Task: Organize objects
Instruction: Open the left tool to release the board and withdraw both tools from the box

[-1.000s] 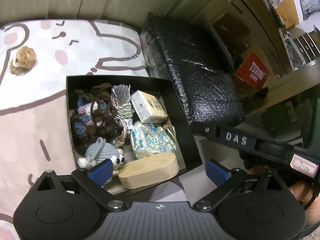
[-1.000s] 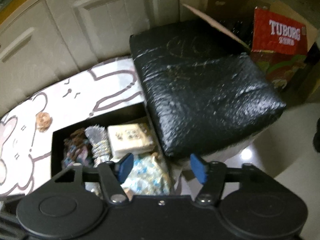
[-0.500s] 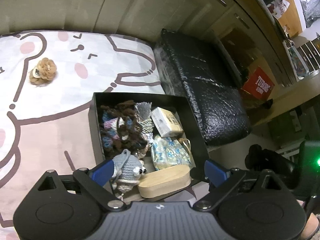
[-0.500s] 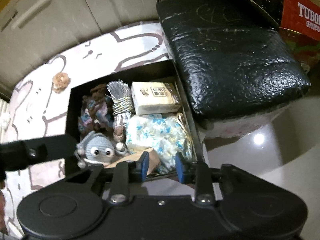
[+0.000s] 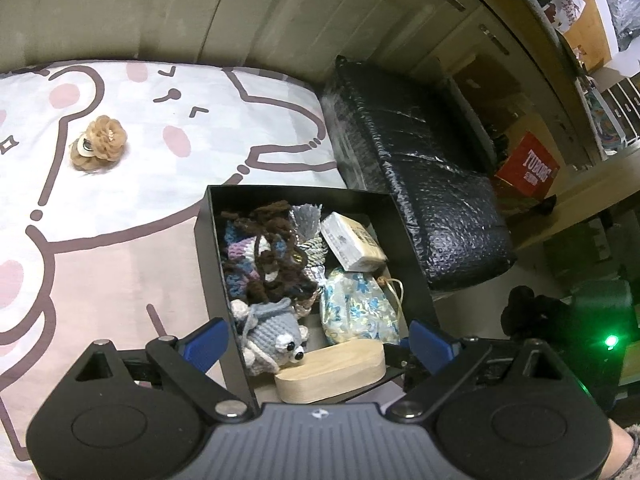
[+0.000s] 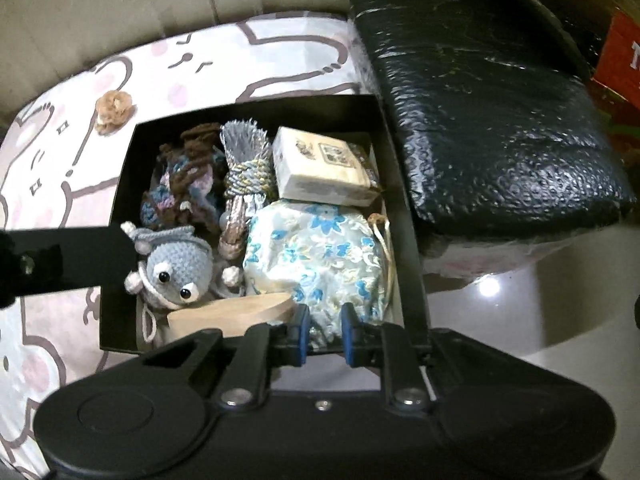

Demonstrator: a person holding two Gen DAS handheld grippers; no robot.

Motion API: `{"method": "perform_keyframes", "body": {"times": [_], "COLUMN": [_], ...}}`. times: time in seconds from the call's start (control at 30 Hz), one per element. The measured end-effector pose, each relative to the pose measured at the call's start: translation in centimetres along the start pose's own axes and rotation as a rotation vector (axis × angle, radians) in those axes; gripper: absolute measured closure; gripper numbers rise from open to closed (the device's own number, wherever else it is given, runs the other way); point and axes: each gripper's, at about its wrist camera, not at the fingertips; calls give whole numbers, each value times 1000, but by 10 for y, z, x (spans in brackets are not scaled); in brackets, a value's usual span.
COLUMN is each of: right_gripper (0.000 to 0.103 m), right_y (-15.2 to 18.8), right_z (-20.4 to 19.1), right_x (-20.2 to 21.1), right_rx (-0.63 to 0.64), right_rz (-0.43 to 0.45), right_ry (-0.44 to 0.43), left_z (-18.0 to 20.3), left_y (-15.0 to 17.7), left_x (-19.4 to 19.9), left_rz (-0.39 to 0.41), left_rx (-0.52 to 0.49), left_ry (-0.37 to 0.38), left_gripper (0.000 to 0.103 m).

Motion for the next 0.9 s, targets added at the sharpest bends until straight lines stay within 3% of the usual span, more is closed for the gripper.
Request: {"method": "perform_keyframes", "body": {"times": [0.27, 0.43, 0.6, 0.9], "right_gripper": [76, 66, 50, 33], "right_y": [-3, -2, 1, 5], "right_z": [12, 16, 21, 24], "right_x": [25, 39, 49, 68], "right_rx": [-69, -95, -122, -145], "right_rz": [84, 141, 182, 249], "right_ry": [-5, -9, 1, 1], "left_z": [3, 6, 6, 3], "left_y": [0, -1, 0, 2], "left_x": [4, 9, 12, 14], "left_rz": [10, 25, 29, 32], "left_rx": [-34, -77, -113, -158], "left_ry": [-19, -53, -94, -158], "left_gripper": [7, 7, 6, 0]}}
Point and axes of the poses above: each gripper's, at about its wrist camera, not at the fingertips, and x roughly against the way its jaws point, z to its right, y to its underside, and after that the axes turned 14 degrees about -x, right-handed
